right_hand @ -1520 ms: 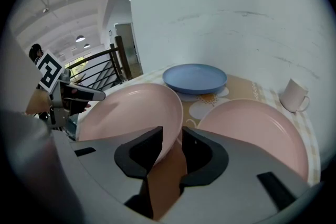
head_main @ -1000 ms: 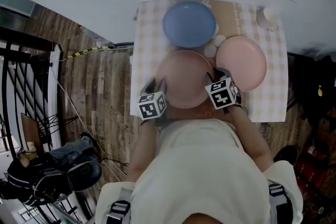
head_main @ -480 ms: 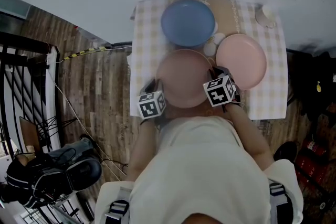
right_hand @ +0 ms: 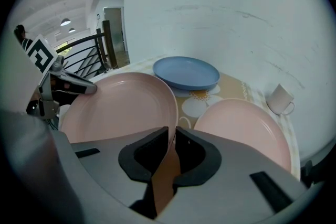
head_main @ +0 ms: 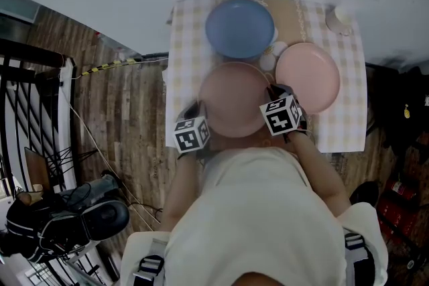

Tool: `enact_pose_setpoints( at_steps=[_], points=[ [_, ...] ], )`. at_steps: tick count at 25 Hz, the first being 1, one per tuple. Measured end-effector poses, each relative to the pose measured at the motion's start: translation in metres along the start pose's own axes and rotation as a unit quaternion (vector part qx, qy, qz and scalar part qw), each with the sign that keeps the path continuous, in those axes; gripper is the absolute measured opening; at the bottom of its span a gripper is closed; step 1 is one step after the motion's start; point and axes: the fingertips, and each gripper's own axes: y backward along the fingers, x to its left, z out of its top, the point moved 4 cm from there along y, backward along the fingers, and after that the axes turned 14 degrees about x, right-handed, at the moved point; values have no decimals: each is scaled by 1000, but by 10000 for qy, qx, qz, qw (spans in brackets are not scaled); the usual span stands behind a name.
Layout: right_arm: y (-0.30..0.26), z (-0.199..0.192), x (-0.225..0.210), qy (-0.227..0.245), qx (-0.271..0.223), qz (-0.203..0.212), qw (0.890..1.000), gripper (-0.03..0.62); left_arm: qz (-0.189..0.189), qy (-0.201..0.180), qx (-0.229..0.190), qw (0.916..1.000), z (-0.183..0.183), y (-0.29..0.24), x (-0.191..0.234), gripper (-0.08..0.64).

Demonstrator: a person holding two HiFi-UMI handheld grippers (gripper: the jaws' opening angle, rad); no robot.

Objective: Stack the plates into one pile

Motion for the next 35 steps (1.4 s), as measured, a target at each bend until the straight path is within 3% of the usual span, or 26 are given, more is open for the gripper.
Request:
enact_pose_setpoints(
  at_steps=[18,35],
  points=[
    [27,2,-18,-497,-508,45,9975,28,-96,9,-394,9992,26,20,-16,17],
    [56,-28,-71,-1193,-911,-296,9882,20,-477,-342,-633,9963,47,11,-77,14]
  ],
)
